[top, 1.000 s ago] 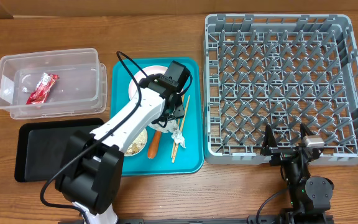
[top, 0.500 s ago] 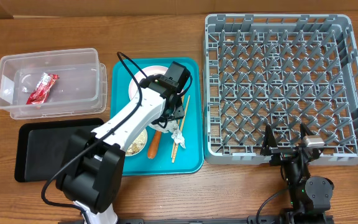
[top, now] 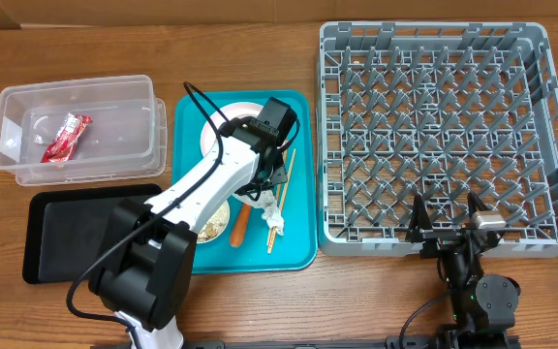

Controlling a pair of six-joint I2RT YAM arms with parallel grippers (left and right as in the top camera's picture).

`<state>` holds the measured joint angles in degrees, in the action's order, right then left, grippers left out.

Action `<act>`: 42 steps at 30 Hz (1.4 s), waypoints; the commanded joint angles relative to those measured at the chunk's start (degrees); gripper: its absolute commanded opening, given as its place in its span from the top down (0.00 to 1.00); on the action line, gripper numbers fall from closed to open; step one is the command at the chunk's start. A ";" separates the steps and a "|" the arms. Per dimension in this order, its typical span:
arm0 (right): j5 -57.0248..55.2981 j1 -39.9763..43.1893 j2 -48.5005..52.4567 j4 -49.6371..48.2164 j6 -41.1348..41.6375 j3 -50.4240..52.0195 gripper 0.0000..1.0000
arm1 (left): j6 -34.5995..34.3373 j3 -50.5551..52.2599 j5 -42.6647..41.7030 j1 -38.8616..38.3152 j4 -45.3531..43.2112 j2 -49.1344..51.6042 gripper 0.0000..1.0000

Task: Sort waste into correct bins and load items into the dishwasher
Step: 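Carry the tissue left over the clear bin and release it, then return the left gripper to the tray and grasp the remaining tissue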

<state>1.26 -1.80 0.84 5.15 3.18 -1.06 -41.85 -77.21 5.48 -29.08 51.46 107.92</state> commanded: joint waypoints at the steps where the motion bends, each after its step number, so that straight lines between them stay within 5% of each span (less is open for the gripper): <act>1: 0.13 0.39 -0.68 -0.42 -0.02 0.61 0.00 | -0.17 -0.26 0.90 -0.24 1.33 0.81 0.96; 14: 0.13 0.39 -0.68 -0.42 -0.02 0.61 0.00 | 4.79 -17.51 1.29 -0.04 15.39 0.72 0.96; 20: 0.13 0.39 -0.68 -0.42 -0.02 0.61 0.00 | 5.44 -24.39 8.11 2.10 19.04 0.72 0.96; 42: 0.13 0.39 -0.68 -0.42 0.00 0.61 0.00 | 7.91 -26.18 -5.11 35.91 15.13 0.72 0.96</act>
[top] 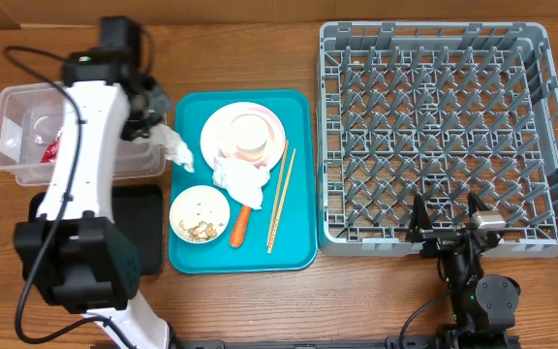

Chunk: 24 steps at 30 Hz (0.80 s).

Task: Sort waste into correct bins and load items into the dishwasher
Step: 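Return the left gripper to the tray and grasp the remaining tissue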

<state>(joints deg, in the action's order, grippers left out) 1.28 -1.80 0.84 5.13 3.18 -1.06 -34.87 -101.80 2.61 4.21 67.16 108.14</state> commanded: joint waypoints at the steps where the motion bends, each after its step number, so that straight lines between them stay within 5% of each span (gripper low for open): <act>1: 0.11 0.39 -0.68 -0.39 -0.02 0.61 0.00 | 0.50 -1.57 -2.21 4.02 -1.05 0.50 0.96; 24: 0.11 0.39 -0.68 -0.39 -0.02 0.61 0.00 | -8.85 -1.51 2.47 11.45 -10.19 11.87 0.95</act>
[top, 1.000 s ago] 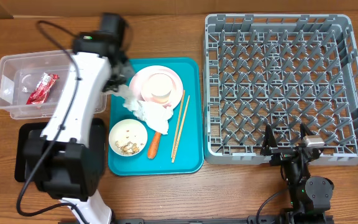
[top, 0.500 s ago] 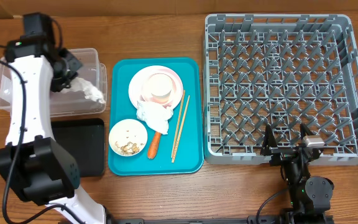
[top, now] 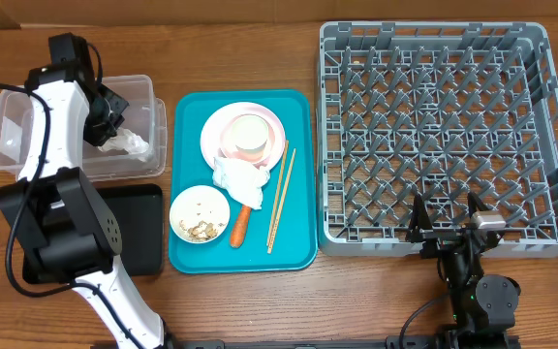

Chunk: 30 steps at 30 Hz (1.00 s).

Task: Sort waste into correct bins and load items into the dishwasher
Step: 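Return the left gripper to the tray and grasp the remaining tissue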

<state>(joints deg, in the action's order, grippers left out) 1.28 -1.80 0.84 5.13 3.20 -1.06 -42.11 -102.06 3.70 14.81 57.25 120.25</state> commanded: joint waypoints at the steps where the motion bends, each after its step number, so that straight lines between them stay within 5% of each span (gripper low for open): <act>1: 0.13 0.39 -0.68 -0.39 -0.04 0.61 0.00 | -1.62 -1.25 1.40 0.98 -0.28 -0.26 0.95; 6: 0.11 0.39 -0.68 -0.39 -0.04 0.61 0.00 | 0.42 -1.25 1.40 1.88 -0.87 -0.28 0.80; 10: 0.11 0.39 -0.68 -0.39 -0.04 0.61 0.00 | 5.33 -1.25 1.36 2.14 -2.97 -0.28 0.44; 14: 0.11 0.39 -0.68 -0.39 -0.04 0.61 0.00 | 15.19 -2.23 -1.31 2.14 -4.11 -0.37 0.22; 30: 0.11 0.39 -0.68 -0.39 -0.04 0.61 0.00 | 25.03 -18.53 -19.50 0.59 23.21 -2.05 0.34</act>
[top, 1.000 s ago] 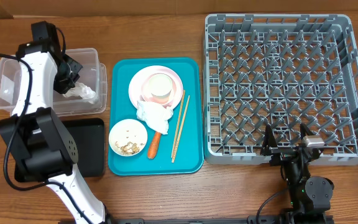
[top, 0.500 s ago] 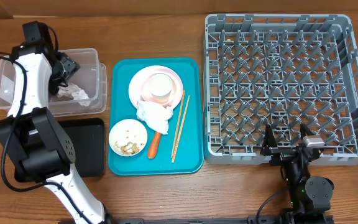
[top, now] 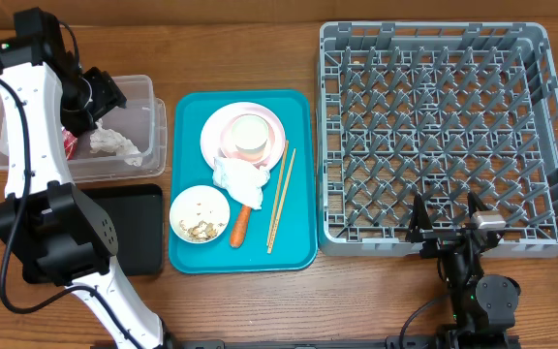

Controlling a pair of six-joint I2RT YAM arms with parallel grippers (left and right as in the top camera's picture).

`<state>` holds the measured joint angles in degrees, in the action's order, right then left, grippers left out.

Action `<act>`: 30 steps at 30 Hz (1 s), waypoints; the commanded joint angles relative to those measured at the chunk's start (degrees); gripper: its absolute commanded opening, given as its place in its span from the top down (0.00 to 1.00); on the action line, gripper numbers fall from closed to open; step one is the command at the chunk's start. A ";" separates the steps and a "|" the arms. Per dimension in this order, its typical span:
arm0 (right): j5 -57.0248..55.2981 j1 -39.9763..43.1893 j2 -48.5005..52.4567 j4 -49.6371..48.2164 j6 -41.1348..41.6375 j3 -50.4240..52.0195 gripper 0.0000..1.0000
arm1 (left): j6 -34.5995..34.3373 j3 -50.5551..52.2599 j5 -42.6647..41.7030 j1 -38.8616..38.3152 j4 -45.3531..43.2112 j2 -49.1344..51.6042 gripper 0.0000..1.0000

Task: Sort waste into correct bins and load items into the dishwasher
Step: 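Return the left gripper to the tray and grasp the remaining tissue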

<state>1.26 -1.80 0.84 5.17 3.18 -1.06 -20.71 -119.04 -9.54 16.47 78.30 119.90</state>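
Note:
The clear plastic bin (top: 143,97) at the back left holds a crumpled white napkin (top: 114,145) and a red packet (top: 69,142). My left gripper (top: 97,92) hovers over the bin behind the napkin, open and holding nothing. On the teal tray (top: 298,247) are a pink plate (top: 216,131) with a small cup (top: 248,130), another crumpled napkin (top: 238,174), a bowl of food scraps (top: 200,213), a carrot (top: 239,229) and chopsticks (top: 281,194). The grey dish rack (top: 444,136) stands at the right. My right gripper (top: 447,225) rests open at the rack's front edge.
A black tray (top: 139,228) lies in front of the clear bin, partly under my left arm (top: 32,145). The left arm's base (top: 61,242) stands over that tray. The table's front edge runs close below the teal tray and the rack.
My left gripper has let go of the white napkin, which now lies in the clear bin. The gripper now stands farther back and higher over the bin. The right arm is unchanged.
My left gripper was down among the waste on the teal tray. Then it held a white napkin at the clear bin's right edge, then over the bin's inside. Now the napkin lies in the bin beside the red packet, and one napkin stays on the tray.

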 commanded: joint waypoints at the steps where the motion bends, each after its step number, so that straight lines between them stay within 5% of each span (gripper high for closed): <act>1: 0.15 0.39 -0.68 -0.44 -0.02 0.61 0.00 | 3.67 -1.55 -6.67 -1.57 3.96 -1.70 0.34; 14: 0.13 0.39 -0.68 -0.44 -0.02 0.61 0.00 | 9.09 -1.46 -6.01 -16.87 13.38 -1.70 0.42; 30: 0.13 0.39 -0.68 -0.44 -0.02 0.61 0.00 | 2.69 -1.42 7.67 -32.72 14.08 -1.64 0.46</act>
<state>1.26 -1.80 0.84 5.15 3.20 -1.06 -16.27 -119.52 -5.54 -15.27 92.18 119.68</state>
